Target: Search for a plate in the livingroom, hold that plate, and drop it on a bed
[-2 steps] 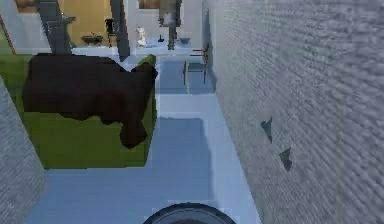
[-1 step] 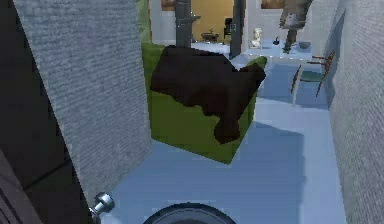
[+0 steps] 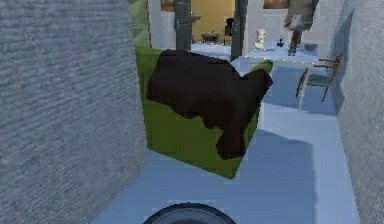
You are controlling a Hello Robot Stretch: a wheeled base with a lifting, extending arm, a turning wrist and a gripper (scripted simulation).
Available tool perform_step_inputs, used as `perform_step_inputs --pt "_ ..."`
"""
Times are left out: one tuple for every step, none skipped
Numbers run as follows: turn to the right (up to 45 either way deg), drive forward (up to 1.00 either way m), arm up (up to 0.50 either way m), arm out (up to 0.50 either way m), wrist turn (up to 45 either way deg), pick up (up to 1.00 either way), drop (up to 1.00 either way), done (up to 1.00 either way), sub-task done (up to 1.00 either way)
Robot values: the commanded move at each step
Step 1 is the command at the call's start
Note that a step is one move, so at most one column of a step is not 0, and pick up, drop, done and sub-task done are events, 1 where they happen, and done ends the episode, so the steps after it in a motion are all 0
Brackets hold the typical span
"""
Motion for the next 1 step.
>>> perform_step_inputs --pt "30.0 0.0 0.0 0.0 0.0 0.0 0.0 0.0 0.0"
